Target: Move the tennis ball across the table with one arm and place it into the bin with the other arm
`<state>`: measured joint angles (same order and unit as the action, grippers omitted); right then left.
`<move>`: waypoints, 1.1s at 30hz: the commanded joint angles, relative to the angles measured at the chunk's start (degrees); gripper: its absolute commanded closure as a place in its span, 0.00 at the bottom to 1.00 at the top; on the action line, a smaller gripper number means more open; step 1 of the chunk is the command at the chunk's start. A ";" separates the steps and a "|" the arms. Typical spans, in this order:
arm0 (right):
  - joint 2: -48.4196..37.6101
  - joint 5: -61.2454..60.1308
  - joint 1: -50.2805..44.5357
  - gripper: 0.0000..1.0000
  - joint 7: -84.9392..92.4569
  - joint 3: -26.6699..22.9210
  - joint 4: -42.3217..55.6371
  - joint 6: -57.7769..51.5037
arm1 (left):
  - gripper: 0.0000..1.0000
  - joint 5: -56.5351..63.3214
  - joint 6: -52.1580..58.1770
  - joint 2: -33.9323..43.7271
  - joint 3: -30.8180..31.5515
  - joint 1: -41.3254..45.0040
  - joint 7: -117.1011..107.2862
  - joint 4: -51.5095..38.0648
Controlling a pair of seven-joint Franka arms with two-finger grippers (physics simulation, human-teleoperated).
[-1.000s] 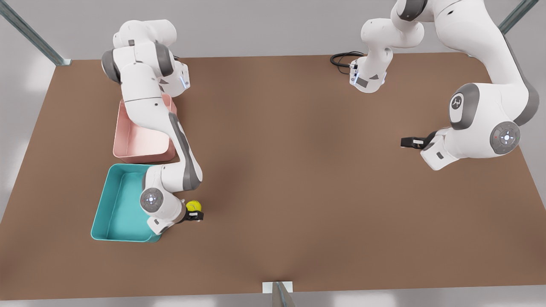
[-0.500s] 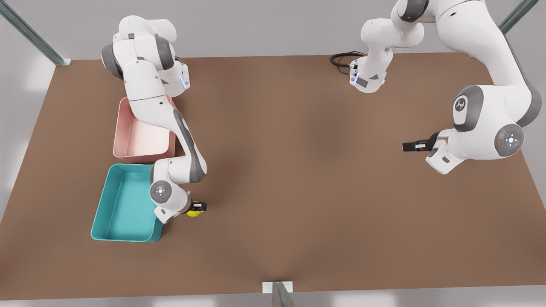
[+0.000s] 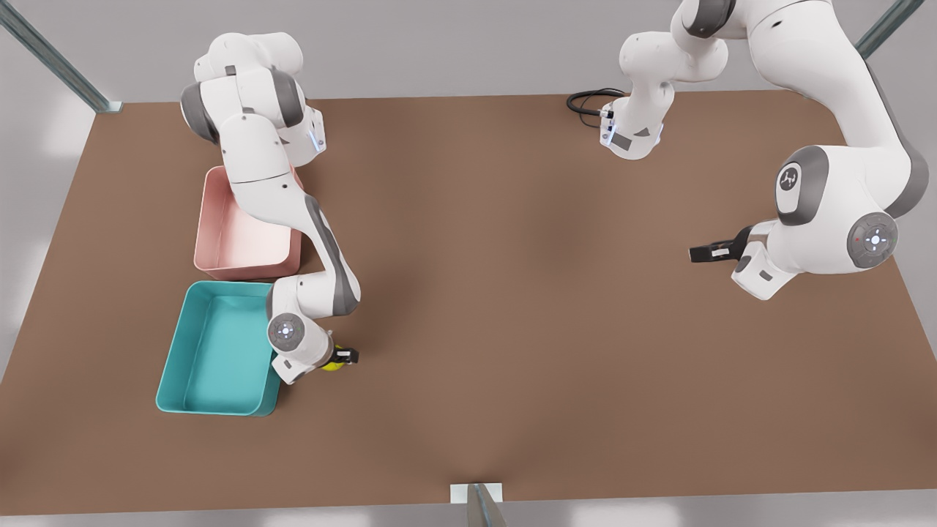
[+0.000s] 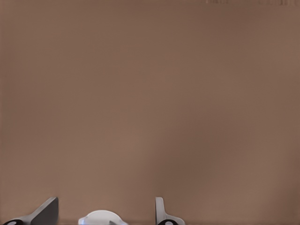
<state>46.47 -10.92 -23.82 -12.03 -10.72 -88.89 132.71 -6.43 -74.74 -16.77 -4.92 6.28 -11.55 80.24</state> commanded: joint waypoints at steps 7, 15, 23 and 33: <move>-0.15 -0.24 0.44 0.19 1.57 -0.01 -0.15 0.10 | 0.00 0.01 1.35 0.51 0.08 0.13 -3.83 0.00; -1.91 -1.21 0.97 0.19 4.38 -0.01 1.26 -0.08 | 0.00 0.10 1.44 0.24 0.08 0.22 -3.83 -0.09; -0.15 -1.12 0.53 0.19 5.09 -0.01 0.38 0.10 | 0.00 0.10 1.27 0.07 0.08 0.13 -3.74 0.00; 0.29 -0.86 0.18 0.25 5.62 -0.01 -1.03 0.18 | 0.00 0.01 1.27 0.07 0.08 0.05 -3.83 0.00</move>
<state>46.82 -11.82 -23.67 -8.35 -10.72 -89.93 132.89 -6.43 -73.50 -16.79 -4.83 6.32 -14.73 80.24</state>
